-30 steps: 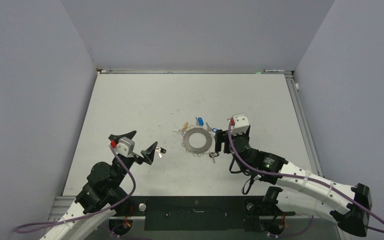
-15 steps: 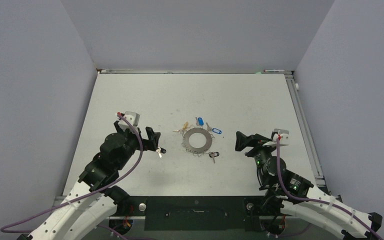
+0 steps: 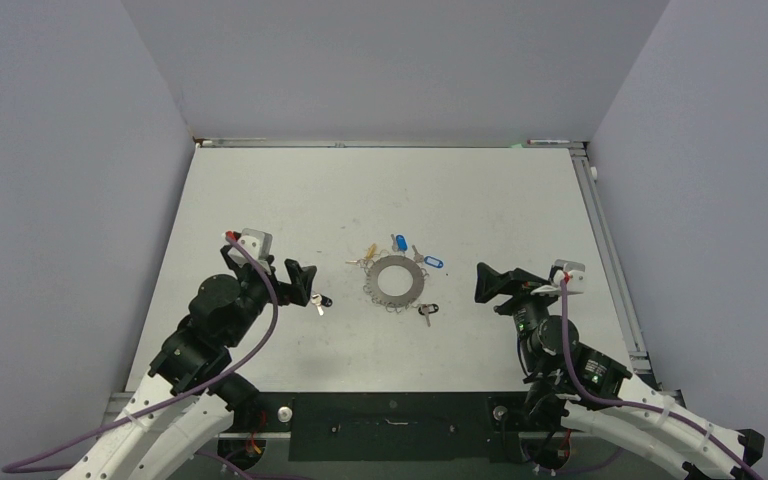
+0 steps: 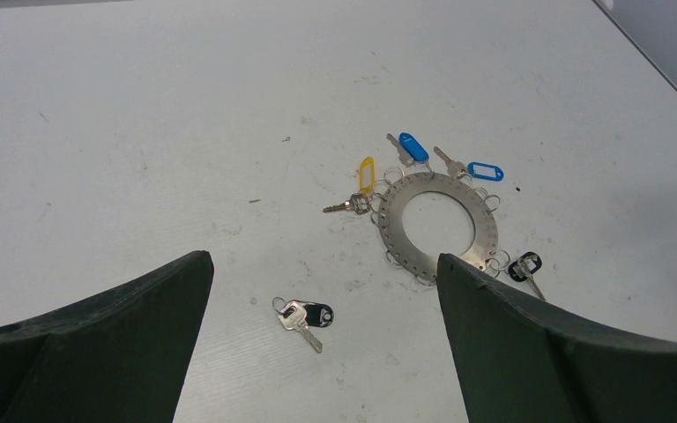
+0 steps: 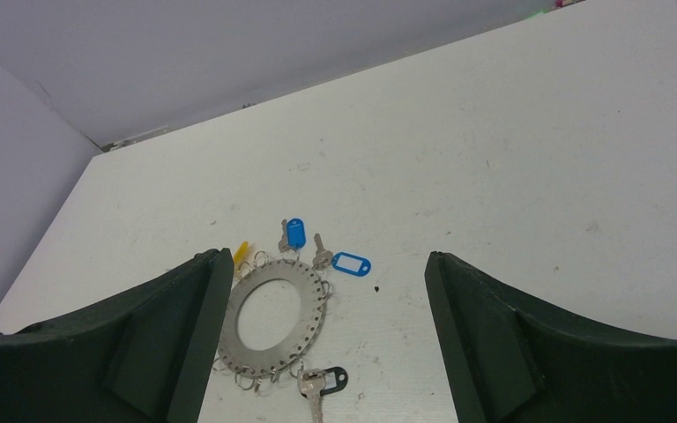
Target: Put the keys on the keyring
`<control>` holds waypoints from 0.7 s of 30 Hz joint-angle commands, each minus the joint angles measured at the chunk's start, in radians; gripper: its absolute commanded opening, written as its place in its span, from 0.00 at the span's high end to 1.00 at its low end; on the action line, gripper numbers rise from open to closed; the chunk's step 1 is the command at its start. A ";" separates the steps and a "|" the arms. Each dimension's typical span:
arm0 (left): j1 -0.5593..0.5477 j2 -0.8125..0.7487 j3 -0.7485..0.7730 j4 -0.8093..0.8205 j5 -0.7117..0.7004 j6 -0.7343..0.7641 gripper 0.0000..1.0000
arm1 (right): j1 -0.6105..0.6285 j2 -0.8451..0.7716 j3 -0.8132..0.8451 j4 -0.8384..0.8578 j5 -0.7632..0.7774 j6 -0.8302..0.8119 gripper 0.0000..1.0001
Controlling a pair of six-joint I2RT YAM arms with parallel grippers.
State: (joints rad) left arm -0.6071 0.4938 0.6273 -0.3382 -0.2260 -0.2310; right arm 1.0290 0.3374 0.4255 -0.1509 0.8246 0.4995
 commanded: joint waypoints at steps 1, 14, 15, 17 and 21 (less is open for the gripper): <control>0.004 -0.002 0.003 0.029 0.031 0.023 0.04 | 0.006 0.003 0.007 -0.019 0.028 0.015 0.17; 0.004 -0.015 -0.001 0.030 0.047 0.035 0.04 | 0.007 0.015 0.051 -0.113 0.059 0.086 0.14; 0.004 -0.016 0.000 0.030 0.047 0.036 0.04 | 0.006 0.018 0.059 -0.129 0.064 0.098 0.14; 0.004 -0.020 -0.003 0.030 0.047 0.037 0.04 | 0.006 0.014 0.069 -0.147 0.074 0.104 0.13; 0.004 -0.024 -0.006 0.031 0.049 0.039 0.04 | 0.006 -0.057 0.048 -0.115 0.044 0.073 0.13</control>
State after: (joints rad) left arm -0.6071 0.4808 0.6270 -0.3378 -0.1928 -0.2031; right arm 1.0290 0.3340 0.4484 -0.2787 0.8635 0.5735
